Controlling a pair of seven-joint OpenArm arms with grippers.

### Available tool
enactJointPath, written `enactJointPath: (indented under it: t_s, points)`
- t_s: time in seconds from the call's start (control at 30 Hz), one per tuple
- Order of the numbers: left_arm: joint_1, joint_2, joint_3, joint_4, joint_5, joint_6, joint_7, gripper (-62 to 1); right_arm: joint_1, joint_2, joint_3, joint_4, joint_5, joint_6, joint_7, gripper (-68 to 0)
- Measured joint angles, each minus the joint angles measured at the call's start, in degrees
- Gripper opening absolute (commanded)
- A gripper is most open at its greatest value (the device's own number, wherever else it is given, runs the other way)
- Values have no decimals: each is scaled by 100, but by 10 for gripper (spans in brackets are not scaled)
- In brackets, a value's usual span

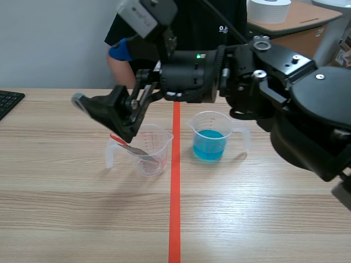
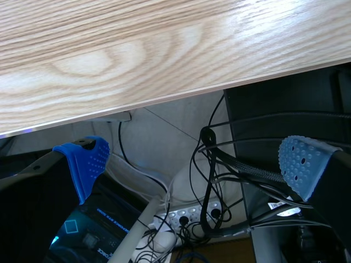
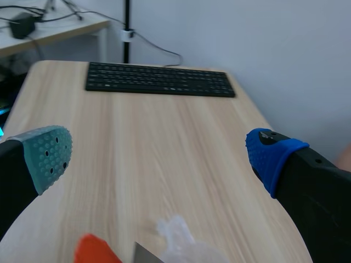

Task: Do the redox reaction experiment.
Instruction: 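Return to the home posture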

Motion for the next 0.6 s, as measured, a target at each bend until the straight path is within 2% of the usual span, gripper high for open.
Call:
enactJointPath:
  t_s: [0.07, 0.17, 0.27, 0.37, 0.47, 0.6]
  points:
    - [0, -2, -2, 2, 2, -2, -208, 14, -188, 238, 256, 155, 164, -96, -13, 4]
    - [2, -13, -116, 118, 107, -9, -243, 14, -514, 590, 647, 396, 229, -101, -15, 4]
    - [17, -15, -485, 352, 116, -59, -382, 14, -874, 872, 977, 645, 236, -304, -20, 4]
    - [15, -31, -957, 704, 157, -485, -503, 14, -1266, 1141, 1322, 866, 448, -321, -55, 4]
    - [-37, -31, -1255, 1143, 308, -841, -476, 14, -1668, 1349, 1709, 1054, 487, -472, -184, 4]
    - [-407, -28, -1373, 1626, 520, -981, -162, 14, -2306, 1624, 2358, 1314, 614, -553, -164, 4]
